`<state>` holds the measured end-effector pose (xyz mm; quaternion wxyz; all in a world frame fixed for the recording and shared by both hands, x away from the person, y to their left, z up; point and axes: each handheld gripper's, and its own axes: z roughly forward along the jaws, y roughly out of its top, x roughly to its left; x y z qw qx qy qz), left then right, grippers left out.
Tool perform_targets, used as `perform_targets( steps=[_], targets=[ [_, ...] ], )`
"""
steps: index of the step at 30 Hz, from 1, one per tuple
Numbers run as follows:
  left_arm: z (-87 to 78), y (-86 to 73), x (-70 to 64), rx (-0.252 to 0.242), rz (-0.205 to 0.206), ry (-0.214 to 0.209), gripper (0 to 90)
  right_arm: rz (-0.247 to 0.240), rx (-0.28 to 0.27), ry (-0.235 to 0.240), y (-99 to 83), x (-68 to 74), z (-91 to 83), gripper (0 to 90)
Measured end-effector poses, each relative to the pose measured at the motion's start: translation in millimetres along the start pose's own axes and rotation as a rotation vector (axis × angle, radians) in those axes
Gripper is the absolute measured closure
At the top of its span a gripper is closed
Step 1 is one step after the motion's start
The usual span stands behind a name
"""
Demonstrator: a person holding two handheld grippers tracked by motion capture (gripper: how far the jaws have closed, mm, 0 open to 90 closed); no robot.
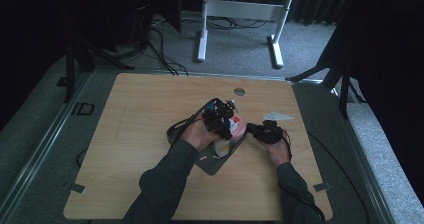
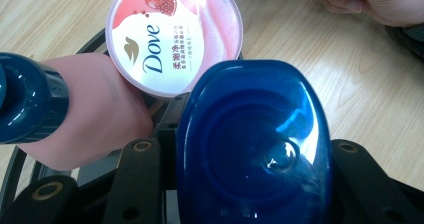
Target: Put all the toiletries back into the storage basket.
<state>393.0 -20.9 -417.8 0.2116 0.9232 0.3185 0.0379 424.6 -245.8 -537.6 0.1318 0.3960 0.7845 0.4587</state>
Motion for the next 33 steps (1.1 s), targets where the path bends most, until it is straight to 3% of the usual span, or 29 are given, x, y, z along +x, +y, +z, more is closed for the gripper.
perform_targets(
  steps=[33],
  targets=[
    [11.2, 9.6, -7.6, 0.007, 0.012, 0.014, 55.0, -0.002, 0.003, 0.000, 0.4, 0.1, -0.3, 79.2]
  ],
)
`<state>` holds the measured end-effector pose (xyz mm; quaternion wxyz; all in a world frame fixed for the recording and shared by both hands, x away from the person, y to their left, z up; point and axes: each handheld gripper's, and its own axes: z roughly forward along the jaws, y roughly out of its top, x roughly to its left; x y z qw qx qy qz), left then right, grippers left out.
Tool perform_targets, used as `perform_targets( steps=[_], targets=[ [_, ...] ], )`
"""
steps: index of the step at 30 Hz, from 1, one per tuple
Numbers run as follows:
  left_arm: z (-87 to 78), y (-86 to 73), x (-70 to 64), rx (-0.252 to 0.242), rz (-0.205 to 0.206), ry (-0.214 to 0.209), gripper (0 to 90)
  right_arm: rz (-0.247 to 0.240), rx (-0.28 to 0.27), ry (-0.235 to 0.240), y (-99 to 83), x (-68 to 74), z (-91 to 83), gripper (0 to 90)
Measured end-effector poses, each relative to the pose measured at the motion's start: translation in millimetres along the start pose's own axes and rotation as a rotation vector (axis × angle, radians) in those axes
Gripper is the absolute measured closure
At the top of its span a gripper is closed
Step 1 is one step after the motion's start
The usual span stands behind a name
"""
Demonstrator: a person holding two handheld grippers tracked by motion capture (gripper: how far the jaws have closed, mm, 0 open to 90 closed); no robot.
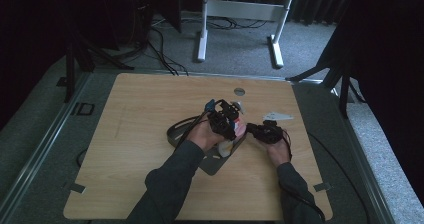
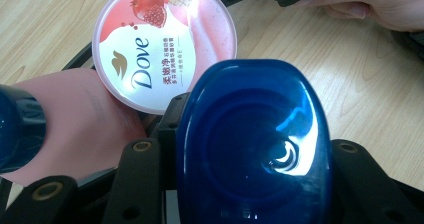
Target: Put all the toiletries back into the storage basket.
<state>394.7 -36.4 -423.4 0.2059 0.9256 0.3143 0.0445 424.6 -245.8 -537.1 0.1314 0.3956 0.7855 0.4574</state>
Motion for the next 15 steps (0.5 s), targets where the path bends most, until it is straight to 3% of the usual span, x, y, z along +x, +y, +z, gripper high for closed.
perform_targets(
  steps=[15],
  targets=[
    [1.4, 1.1, -1.0, -0.006, 0.009, -0.004, 54.4, -0.001, -0.001, -0.001, -0.1, 0.1, 0.0, 79.2]
  ],
)
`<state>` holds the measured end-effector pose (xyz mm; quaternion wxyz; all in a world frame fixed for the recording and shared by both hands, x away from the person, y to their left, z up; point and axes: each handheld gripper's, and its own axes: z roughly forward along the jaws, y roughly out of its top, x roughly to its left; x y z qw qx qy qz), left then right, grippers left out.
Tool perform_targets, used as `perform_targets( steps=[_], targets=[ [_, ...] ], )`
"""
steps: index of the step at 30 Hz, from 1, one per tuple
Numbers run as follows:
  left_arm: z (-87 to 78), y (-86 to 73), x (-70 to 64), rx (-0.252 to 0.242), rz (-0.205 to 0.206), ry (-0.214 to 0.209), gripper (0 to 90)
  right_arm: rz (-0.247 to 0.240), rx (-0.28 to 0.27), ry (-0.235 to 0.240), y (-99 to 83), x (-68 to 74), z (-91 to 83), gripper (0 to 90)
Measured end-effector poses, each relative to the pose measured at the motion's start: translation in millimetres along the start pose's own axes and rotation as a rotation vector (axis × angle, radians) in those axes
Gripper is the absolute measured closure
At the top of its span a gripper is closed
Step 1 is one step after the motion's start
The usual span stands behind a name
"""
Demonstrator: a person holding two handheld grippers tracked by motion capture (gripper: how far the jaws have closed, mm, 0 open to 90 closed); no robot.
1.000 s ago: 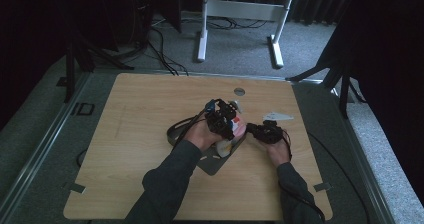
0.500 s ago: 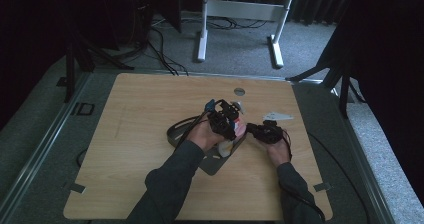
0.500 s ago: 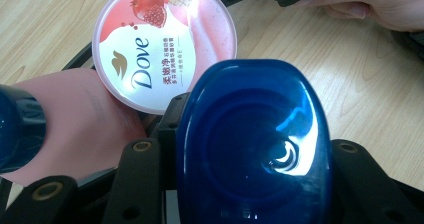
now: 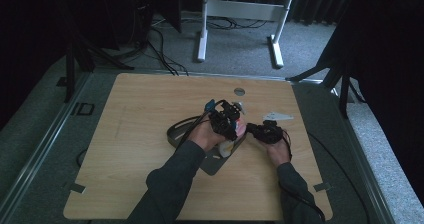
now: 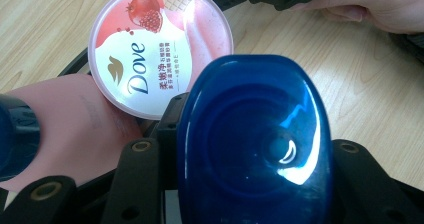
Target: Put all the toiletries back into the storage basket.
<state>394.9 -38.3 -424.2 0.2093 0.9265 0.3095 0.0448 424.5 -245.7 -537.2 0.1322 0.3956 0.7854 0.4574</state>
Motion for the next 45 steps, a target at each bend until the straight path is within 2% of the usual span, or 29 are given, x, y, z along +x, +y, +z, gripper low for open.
perform_targets(
  steps=[11, 14, 19, 26, 29, 34, 38, 45],
  targets=[
    [1.6, -1.5, 1.9, -0.009, -0.012, -0.033, 51.6, 0.002, -0.002, 0.001, -0.3, 0.1, -0.2, 79.1],
    [3.4, -1.6, 0.9, -0.005, -0.004, -0.032, 48.8, 0.003, -0.002, 0.000, -0.5, 0.3, -0.4, 79.1],
    [4.7, -3.8, 2.5, -0.008, -0.018, -0.029, 42.0, 0.002, -0.001, 0.002, -0.5, 0.0, -0.6, 78.9],
    [-1.5, -9.0, 4.3, -0.031, -0.035, -0.026, 37.0, -0.005, 0.004, -0.005, 0.5, 0.1, -0.7, 77.4],
    [-6.6, -10.4, 4.8, -0.046, -0.032, -0.044, 35.0, -0.009, 0.012, -0.008, 1.7, 0.3, -0.8, 76.6],
    [-12.6, -15.0, 6.6, -0.065, -0.037, -0.031, 34.4, -0.009, 0.012, -0.015, 2.1, 0.1, -1.3, 73.4],
    [-17.6, -20.3, 9.0, -0.075, -0.017, -0.025, 34.4, -0.012, 0.003, -0.025, 2.9, 0.3, -3.0, 70.3],
    [-25.4, -28.1, 11.0, -0.088, -0.010, -0.029, 34.4, -0.015, -0.009, -0.030, 4.6, 0.3, -6.5, 68.5]
  ],
)
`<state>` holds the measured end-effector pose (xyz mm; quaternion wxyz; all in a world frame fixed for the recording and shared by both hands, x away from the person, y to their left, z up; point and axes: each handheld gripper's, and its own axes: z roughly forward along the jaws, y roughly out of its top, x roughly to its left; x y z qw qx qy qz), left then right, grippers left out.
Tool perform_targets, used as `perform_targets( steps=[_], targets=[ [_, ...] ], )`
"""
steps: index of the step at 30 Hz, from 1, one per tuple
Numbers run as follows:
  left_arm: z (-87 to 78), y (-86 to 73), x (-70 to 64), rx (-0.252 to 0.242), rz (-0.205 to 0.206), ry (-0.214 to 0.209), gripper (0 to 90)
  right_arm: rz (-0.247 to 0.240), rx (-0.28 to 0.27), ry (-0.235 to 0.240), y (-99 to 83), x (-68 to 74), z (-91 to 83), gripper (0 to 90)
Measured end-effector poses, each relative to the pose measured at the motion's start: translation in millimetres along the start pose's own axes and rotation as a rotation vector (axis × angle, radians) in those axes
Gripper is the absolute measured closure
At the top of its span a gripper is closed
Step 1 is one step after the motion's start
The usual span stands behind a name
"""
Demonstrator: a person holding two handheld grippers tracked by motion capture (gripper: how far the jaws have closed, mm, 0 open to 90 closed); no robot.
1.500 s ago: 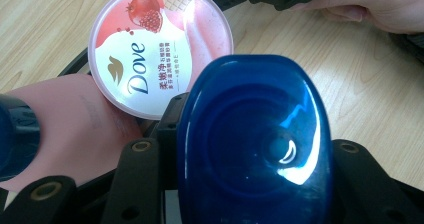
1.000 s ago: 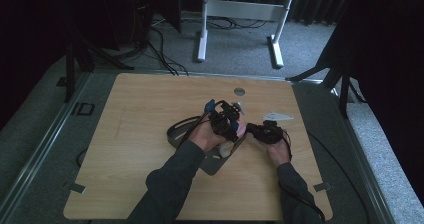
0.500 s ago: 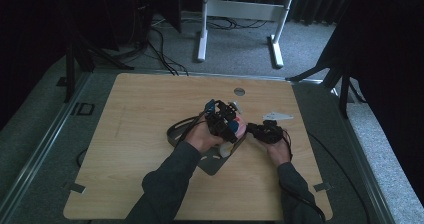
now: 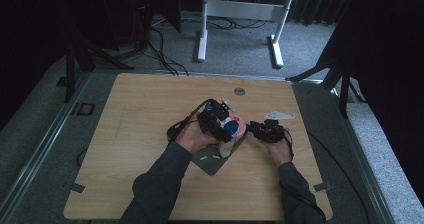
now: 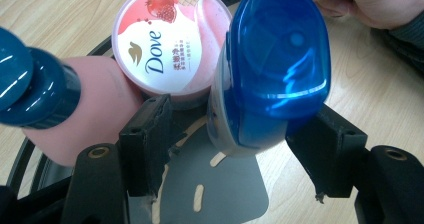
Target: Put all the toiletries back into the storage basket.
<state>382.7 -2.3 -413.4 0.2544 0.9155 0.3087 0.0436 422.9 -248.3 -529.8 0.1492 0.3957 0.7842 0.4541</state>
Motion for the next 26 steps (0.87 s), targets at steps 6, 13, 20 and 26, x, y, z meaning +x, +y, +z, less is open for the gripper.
perform_targets(
  steps=[6, 13, 20, 26],
  targets=[
    [-5.8, -13.8, 4.7, -0.030, -0.005, -0.011, 34.6, 0.004, -0.008, -0.007, -1.4, -2.6, -4.7, 67.7],
    [-17.2, -34.1, 15.6, -0.051, -0.030, 0.014, 35.9, 0.018, -0.015, -0.021, -3.6, -7.7, -9.2, 67.6],
    [-27.6, -62.0, 35.8, -0.070, -0.087, 0.097, 36.2, 0.022, -0.009, -0.027, -6.0, -8.5, -9.6, 67.4],
    [-38.6, -90.0, 53.9, -0.108, -0.144, 0.186, 36.2, 0.021, -0.002, -0.032, -7.0, -9.9, -9.5, 67.4]
  ],
)
